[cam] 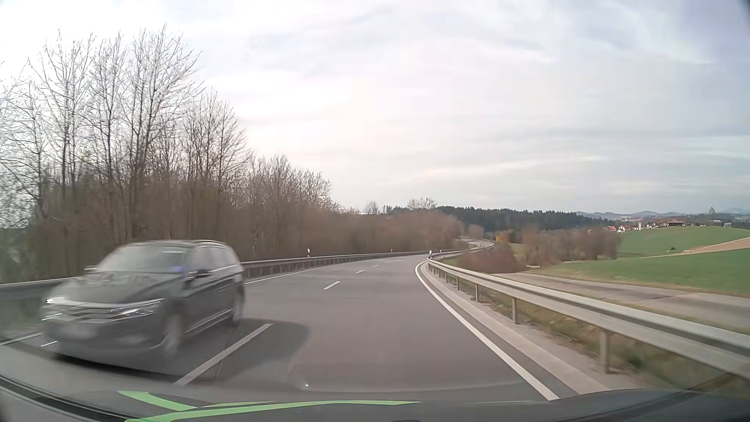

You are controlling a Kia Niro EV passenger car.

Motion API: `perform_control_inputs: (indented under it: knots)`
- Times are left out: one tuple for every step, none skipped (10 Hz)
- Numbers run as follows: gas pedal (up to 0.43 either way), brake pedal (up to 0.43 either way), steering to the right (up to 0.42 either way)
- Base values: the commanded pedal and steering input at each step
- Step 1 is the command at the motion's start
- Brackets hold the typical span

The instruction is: Follow the waypoints while adhering to traffic rules and regulations

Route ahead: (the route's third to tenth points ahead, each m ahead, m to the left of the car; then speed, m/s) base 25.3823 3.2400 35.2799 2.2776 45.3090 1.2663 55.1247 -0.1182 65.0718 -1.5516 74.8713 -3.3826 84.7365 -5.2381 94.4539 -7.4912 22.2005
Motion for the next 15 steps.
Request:
perform_control_inputs:
  knots:
    - [0.087, 0.0, 0.012]
    - [0.087, 0.0, 0.012]
    - [0.087, 0.0, 0.013]
    - [0.087, 0.0, 0.014]
    - [0.087, 0.0, 0.015]
    - [0.087, 0.0, 0.015]
    - [0.079, 0.0, 0.015]
    - [0.079, 0.0, 0.015]
    - [0.079, 0.0, 0.015]
    - [0.079, 0.0, 0.015]
    - [0.079, 0.0, 0.015]
    - [0.067, 0.0, 0.015]
    - [0.067, 0.0, 0.015]
    - [0.067, 0.0, 0.016]
    - [0.059, 0.0, 0.016]
